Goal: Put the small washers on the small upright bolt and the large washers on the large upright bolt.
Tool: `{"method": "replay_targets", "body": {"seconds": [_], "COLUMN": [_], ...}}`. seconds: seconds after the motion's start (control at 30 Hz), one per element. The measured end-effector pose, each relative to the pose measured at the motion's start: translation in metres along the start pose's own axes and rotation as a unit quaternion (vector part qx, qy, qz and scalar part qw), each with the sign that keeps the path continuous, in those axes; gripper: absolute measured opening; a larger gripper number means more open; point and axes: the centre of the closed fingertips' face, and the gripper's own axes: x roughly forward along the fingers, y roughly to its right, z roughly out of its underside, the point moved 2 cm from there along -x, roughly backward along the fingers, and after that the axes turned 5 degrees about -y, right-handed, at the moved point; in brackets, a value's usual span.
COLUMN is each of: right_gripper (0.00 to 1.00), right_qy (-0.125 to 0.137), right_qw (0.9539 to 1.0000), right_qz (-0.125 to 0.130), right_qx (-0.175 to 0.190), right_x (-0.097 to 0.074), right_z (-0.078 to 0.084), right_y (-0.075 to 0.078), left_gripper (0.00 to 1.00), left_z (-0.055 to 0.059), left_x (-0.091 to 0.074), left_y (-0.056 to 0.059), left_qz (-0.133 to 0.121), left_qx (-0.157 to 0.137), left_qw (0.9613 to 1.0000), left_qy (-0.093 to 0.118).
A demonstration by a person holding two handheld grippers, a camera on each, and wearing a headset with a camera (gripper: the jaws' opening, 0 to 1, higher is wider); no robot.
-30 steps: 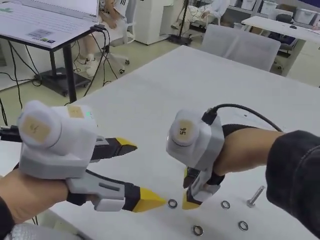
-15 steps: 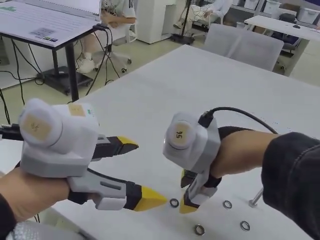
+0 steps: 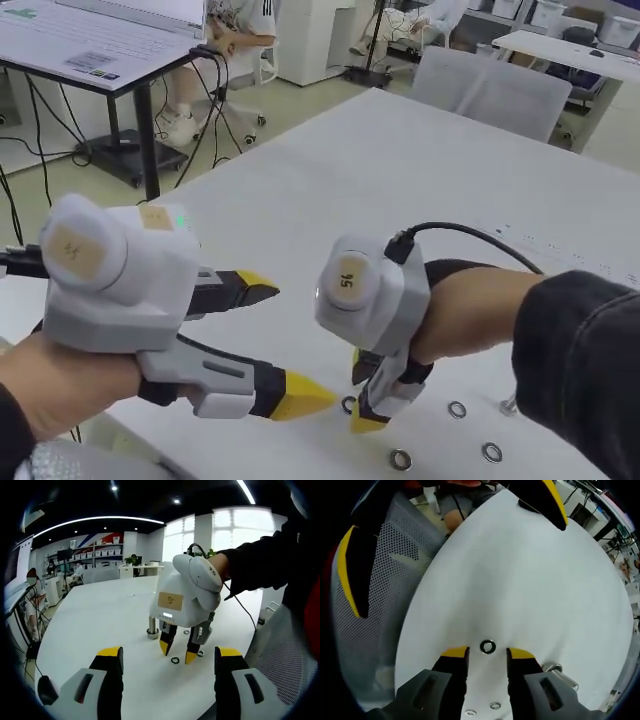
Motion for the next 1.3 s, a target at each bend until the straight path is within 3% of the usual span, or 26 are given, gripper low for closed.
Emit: {"method": "replay_targets", "body": {"seconds": [0.3, 0.87, 1.3], "right_gripper": [0.22, 0.15, 0.14], "right_qy": [0.001, 0.001, -0.001], "right_qw": [1.0, 1.0, 1.0], "right_qz": [0.002, 0.007, 0.006], "right_qx": [-0.006, -0.002, 0.003], "right_x": [0.0005, 0.0004, 0.0003], "right_z": [-0.0023, -0.0029, -0.0029], "right_y": [-0.0018, -0.0019, -0.0013], "left_gripper": [0.74, 0.73, 0.73], "left_z": [0.0, 0.0007, 0.0001], "left_x": [-0.0006, -0.001, 0.0006], "left_y": [0.0001, 0.0018, 0.0007], "left_qz": [0.001, 0.004, 0.006], "left_qx": [0.0, 0.0, 0.0], "left_qw": [1.0, 1.0, 1.0], "left_qy": [0.002, -0.001, -0.002]}}
